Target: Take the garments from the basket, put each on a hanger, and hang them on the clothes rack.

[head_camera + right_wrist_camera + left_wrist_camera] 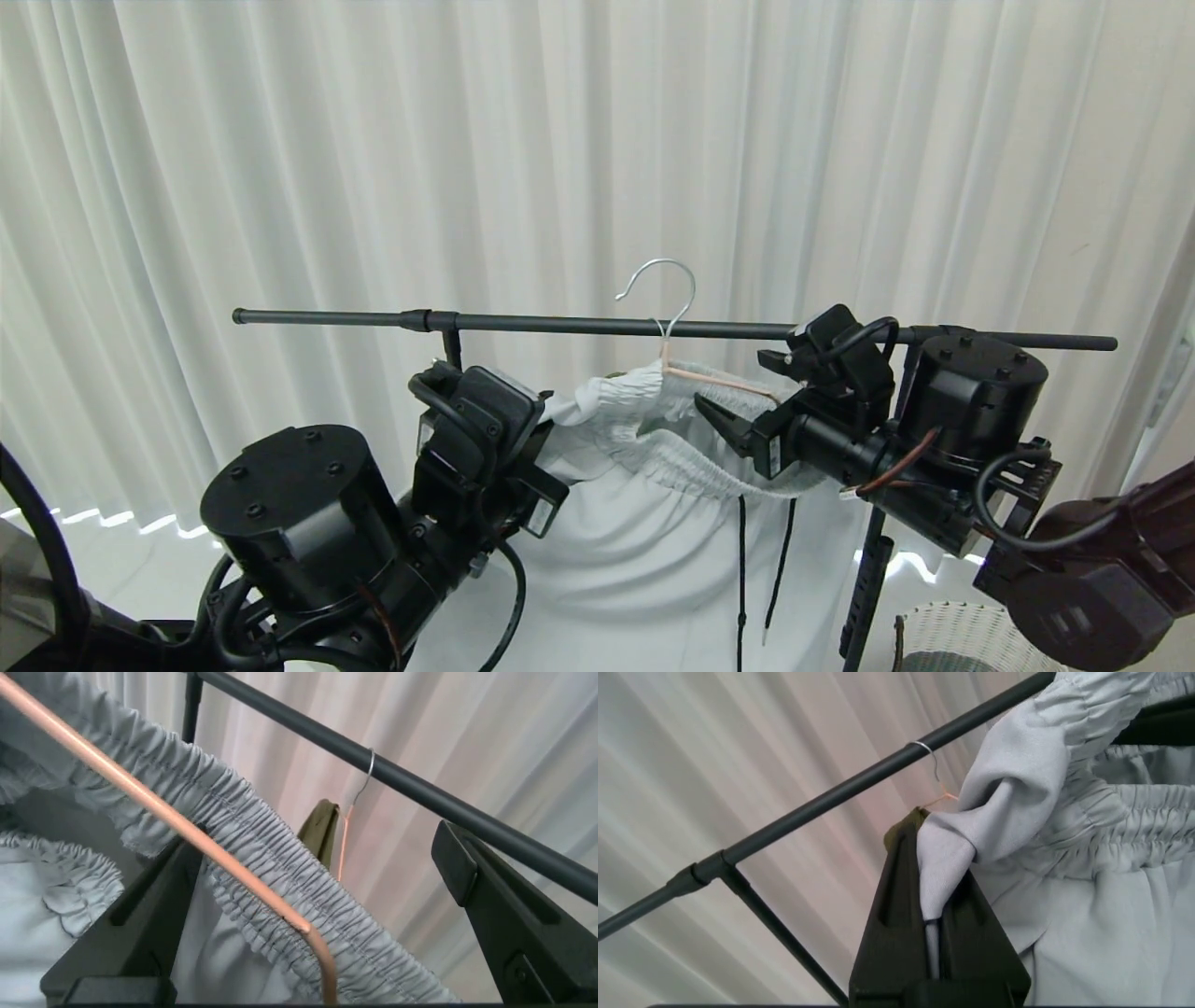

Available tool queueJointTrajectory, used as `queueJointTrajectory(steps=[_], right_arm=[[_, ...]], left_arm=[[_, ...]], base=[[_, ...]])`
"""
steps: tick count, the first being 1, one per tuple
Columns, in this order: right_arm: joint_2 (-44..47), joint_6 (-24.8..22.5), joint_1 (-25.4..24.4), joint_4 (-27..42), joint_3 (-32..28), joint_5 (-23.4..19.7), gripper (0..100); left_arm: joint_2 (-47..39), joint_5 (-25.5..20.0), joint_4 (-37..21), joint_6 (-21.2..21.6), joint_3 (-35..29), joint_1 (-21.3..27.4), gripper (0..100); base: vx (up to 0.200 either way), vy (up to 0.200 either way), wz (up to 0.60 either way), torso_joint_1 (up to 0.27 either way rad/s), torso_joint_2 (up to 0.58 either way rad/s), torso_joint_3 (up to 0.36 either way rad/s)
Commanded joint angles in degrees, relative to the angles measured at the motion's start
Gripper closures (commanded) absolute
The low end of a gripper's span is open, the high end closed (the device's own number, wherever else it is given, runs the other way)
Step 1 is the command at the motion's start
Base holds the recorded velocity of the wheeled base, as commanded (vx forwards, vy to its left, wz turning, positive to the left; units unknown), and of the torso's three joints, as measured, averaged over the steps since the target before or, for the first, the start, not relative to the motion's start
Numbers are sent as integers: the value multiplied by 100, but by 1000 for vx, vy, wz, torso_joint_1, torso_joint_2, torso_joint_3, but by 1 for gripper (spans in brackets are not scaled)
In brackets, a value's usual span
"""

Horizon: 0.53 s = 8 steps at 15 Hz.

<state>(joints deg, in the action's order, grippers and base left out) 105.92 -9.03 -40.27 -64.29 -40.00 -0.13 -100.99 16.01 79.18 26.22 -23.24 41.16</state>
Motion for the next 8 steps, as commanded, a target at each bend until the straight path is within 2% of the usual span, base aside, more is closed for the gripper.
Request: queueJointTrajectory(steps=[1, 8], right_arm=[[7, -2, -16, 5, 1, 5, 100], [7, -2, -16, -4, 1, 13, 100]], left_arm=[[-9, -1, 10, -3, 3, -2, 100], [-176, -1, 221, 6, 3, -2, 100]], base=[[0, 0, 0, 0, 0, 0], [0, 0, 0, 0, 0, 0]])
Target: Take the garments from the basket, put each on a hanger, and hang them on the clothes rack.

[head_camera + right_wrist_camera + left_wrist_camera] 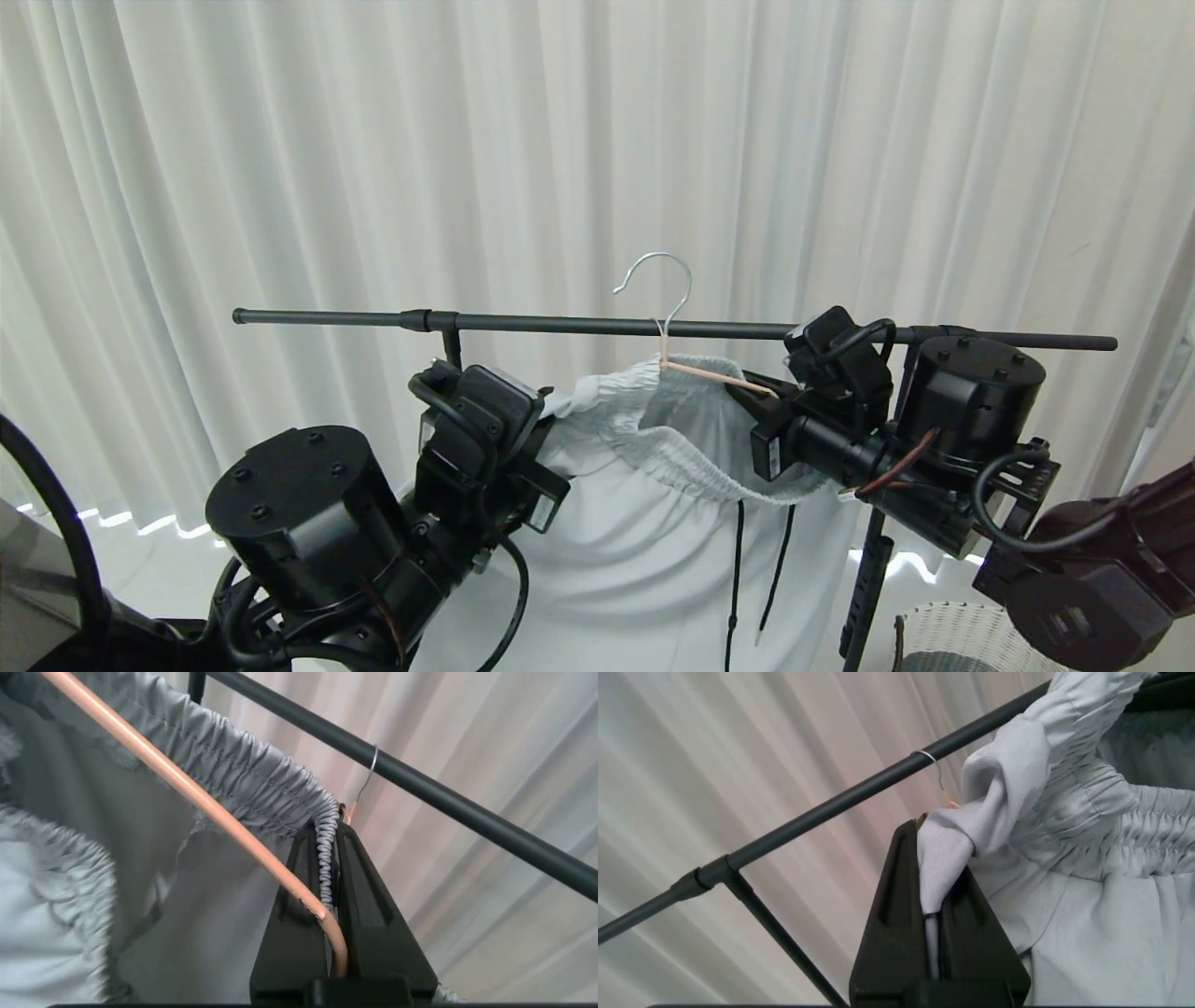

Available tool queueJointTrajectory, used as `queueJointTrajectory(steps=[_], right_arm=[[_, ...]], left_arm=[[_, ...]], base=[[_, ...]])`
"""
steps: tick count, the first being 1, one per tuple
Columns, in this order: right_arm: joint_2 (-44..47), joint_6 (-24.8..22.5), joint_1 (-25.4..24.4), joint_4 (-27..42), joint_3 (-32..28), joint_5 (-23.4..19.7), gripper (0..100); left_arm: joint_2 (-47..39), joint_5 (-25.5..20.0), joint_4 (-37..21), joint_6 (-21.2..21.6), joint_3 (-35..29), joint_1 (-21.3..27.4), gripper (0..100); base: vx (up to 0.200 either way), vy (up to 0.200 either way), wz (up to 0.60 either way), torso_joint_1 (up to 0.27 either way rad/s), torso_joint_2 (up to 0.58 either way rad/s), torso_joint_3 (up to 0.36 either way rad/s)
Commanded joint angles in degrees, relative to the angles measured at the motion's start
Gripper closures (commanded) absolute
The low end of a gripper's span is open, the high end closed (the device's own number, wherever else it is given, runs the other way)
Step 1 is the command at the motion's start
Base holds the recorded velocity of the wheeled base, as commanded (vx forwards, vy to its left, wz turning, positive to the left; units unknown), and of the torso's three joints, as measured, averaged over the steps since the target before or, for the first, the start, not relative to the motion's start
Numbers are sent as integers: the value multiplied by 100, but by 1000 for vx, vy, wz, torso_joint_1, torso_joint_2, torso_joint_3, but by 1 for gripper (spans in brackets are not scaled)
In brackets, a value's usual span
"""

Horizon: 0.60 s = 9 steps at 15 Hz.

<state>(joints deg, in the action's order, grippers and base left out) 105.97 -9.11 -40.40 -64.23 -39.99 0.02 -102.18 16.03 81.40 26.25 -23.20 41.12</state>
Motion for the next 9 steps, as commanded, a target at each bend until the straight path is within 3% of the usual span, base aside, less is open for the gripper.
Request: queueJointTrajectory(steps=[1, 7, 8, 9], right_arm=[[-6, 14, 6, -10, 8, -2, 100], [-77, 23, 6, -19, 43, -2, 100], [-94, 14, 6, -19, 105, 6, 100], [-94, 14, -3, -28, 123, 6, 100]], left_arm=[[-83, -3, 25, -5, 0, -7, 100], [-56, 5, 87, 65, 140, -25, 100], [-39, 5, 87, 74, 158, -34, 0], [-21, 5, 87, 74, 184, -34, 0]], base=[[0, 0, 0, 0, 0, 0], [0, 0, 0, 0, 0, 0], [0, 0, 0, 0, 0, 0], [0, 0, 0, 0, 0, 0]])
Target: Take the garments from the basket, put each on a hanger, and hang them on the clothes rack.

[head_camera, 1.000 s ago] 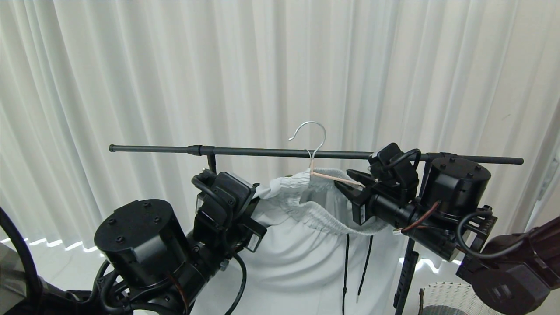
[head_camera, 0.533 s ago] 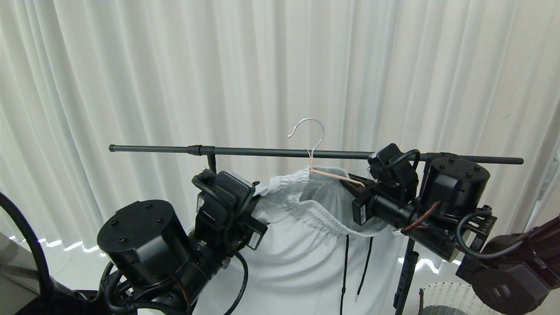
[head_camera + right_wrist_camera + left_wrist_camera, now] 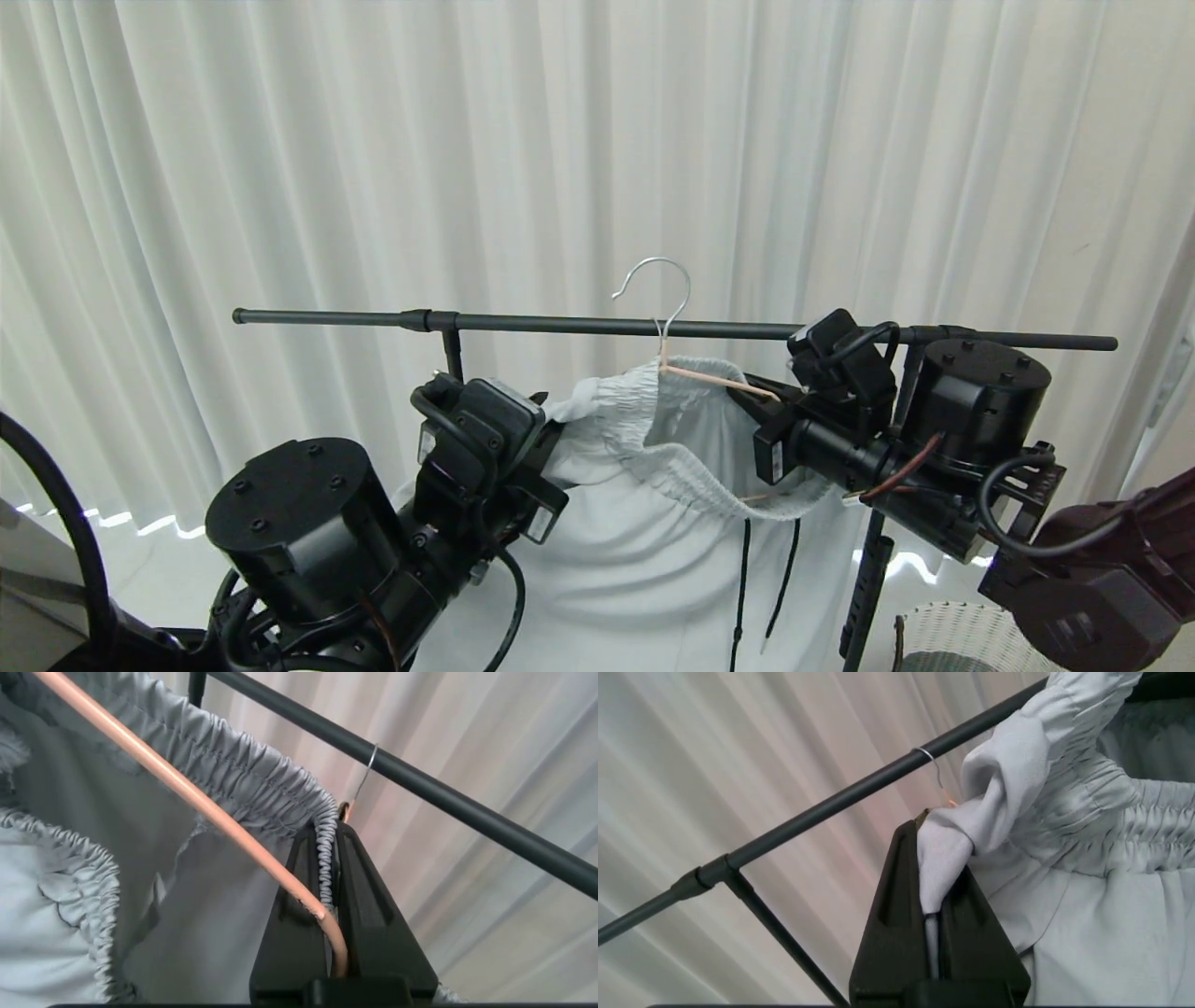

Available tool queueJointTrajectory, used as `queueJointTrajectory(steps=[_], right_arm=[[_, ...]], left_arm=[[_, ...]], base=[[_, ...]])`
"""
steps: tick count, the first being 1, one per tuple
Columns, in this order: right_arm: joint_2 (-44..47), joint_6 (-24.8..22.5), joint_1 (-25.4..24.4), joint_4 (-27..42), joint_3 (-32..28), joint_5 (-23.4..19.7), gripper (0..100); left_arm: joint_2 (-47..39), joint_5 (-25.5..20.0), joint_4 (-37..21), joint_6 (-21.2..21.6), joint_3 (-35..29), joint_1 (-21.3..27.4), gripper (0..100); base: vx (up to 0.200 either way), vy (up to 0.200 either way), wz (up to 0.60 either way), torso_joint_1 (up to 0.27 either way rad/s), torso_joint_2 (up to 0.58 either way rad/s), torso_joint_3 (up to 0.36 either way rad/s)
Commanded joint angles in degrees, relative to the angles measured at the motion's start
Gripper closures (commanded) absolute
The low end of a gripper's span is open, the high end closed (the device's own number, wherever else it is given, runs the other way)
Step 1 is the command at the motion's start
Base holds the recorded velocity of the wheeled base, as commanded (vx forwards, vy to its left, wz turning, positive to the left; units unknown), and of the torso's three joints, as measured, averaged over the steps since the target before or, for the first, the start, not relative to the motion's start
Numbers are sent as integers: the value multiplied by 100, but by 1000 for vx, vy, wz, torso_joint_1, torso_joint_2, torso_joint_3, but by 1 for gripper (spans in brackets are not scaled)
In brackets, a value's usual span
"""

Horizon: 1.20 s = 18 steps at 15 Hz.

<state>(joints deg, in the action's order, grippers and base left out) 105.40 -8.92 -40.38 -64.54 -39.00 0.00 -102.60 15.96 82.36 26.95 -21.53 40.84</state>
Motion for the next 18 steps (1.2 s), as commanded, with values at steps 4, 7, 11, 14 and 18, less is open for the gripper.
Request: queueJointTrajectory(steps=[4, 7, 11, 14, 18], right_arm=[[-72, 5, 21, -15, 59, 9, 100], [-99, -4, 144, -15, 173, 35, 100], [-178, -4, 469, -15, 217, 202, 100], [-248, -13, 575, -6, 261, 202, 100], [-292, -57, 583, -6, 270, 202, 100]], left_arm=[[3, 4, 78, -76, 43, -6, 0], [-6, 13, 544, -67, 246, -6, 0], [539, 13, 615, -120, 1063, -23, 0], [996, 48, 606, -173, 1669, -173, 0], [926, 65, 606, -885, 2153, -920, 0]], base=[[0, 0, 0, 0, 0, 0], [0, 0, 0, 0, 0, 0], [0, 0, 0, 0, 0, 0], [0, 0, 0, 0, 0, 0], [0, 0, 0, 0, 0, 0]])
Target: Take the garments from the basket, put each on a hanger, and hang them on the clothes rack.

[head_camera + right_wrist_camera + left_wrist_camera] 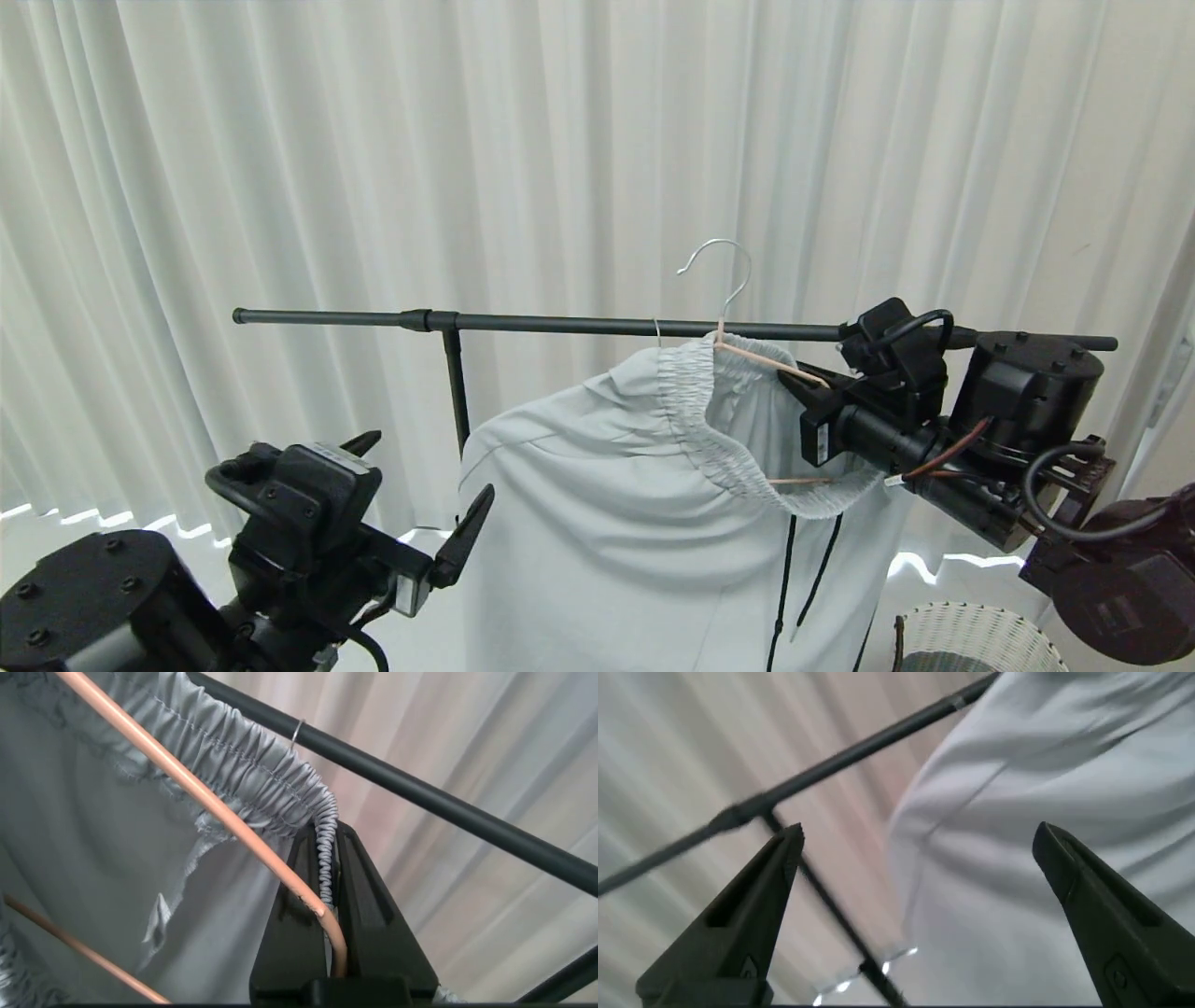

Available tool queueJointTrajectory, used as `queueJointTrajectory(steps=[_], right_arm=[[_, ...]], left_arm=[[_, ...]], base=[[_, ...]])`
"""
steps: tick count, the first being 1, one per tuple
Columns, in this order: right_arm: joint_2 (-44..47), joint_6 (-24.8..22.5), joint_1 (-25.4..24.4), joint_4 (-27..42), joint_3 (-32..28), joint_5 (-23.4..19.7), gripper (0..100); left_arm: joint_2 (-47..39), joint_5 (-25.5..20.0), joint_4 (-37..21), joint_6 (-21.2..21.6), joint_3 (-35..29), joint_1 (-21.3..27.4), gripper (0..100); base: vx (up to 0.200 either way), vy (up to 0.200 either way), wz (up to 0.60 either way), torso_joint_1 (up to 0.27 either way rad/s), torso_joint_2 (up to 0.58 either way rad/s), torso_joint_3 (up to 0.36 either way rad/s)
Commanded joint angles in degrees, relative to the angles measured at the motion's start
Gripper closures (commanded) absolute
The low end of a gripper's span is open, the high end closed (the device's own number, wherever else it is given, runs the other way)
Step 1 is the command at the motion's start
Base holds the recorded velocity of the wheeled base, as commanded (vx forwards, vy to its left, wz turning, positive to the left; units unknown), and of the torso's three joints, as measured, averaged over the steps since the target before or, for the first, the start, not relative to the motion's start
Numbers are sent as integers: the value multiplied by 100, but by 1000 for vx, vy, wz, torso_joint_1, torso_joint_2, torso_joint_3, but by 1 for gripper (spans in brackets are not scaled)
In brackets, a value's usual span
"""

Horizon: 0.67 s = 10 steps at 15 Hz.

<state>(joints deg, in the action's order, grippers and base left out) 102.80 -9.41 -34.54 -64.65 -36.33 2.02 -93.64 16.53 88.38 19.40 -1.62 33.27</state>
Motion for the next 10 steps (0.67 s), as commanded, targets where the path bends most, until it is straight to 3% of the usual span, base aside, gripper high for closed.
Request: queueJointTrajectory(steps=[1, 4, 7, 10], right_arm=[[-67, -17, -1, -4, 12, -18, 100], [-129, -8, -71, -13, 47, -62, 100], [-349, -8, -97, -13, 108, -167, 100], [-542, -8, -132, -13, 161, -167, 100]], left_arm=[[56, 8, 4, -331, 162, -198, 0], [47, -18, -242, -735, 162, -462, 0], [82, -616, -322, -1166, 162, -462, 0], [91, -1020, -330, -1149, 162, -497, 0]], base=[[0, 0, 0, 0, 0, 0], [0, 0, 0, 0, 0, 0], [0, 0, 0, 0, 0, 0], [0, 0, 0, 0, 0, 0]])
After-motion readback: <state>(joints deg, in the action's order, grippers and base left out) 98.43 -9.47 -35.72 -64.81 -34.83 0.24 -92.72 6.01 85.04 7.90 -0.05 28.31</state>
